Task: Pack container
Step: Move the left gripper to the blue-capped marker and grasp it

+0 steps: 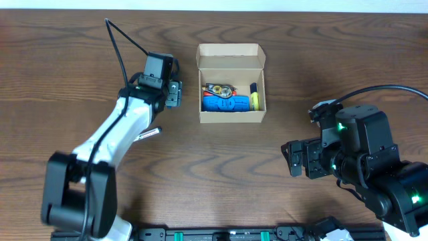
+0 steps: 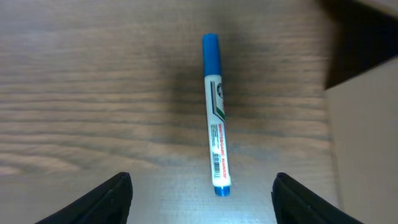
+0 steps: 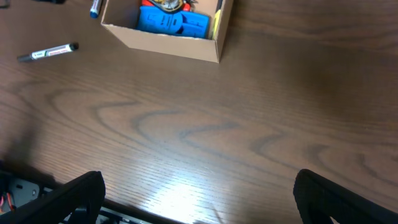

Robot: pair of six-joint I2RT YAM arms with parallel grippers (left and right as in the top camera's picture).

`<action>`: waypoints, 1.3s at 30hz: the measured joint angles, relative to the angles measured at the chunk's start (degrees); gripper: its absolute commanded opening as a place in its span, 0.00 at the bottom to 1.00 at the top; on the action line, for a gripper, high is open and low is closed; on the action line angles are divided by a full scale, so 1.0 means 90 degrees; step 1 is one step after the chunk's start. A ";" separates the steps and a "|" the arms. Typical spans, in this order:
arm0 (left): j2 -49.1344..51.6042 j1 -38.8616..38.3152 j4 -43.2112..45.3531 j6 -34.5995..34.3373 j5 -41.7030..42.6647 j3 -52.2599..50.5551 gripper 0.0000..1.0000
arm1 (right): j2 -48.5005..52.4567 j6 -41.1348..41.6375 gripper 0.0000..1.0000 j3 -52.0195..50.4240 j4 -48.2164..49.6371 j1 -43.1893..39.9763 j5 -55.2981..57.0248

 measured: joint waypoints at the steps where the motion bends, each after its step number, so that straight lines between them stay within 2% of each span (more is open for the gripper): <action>1: 0.0170 0.0053 0.0095 0.0007 0.0080 -0.0005 0.72 | 0.0000 0.0000 0.99 0.0000 0.0000 0.0000 0.0000; 10: 0.0903 0.0155 0.0862 0.0160 0.0364 -0.0015 0.71 | 0.0000 0.0000 0.99 0.0000 0.0002 0.0000 0.0002; 15: 0.1263 0.0155 0.1124 0.0185 0.0386 -0.0015 0.65 | 0.0000 -0.0002 0.99 0.0000 0.0002 -0.0002 0.0002; 25: 0.1530 0.0155 0.1377 0.0274 0.0403 -0.0015 0.36 | 0.0000 -0.0002 0.99 0.0000 0.0000 0.0000 0.0002; 32: 0.1552 0.0155 0.1394 0.0279 0.0408 -0.0015 0.27 | 0.0000 0.0000 0.99 0.0000 0.0002 0.0000 0.0002; 39: 0.1571 0.0155 0.1421 0.0289 0.0403 -0.0012 0.07 | 0.0000 -0.0002 0.99 0.0000 0.0002 0.0000 0.0002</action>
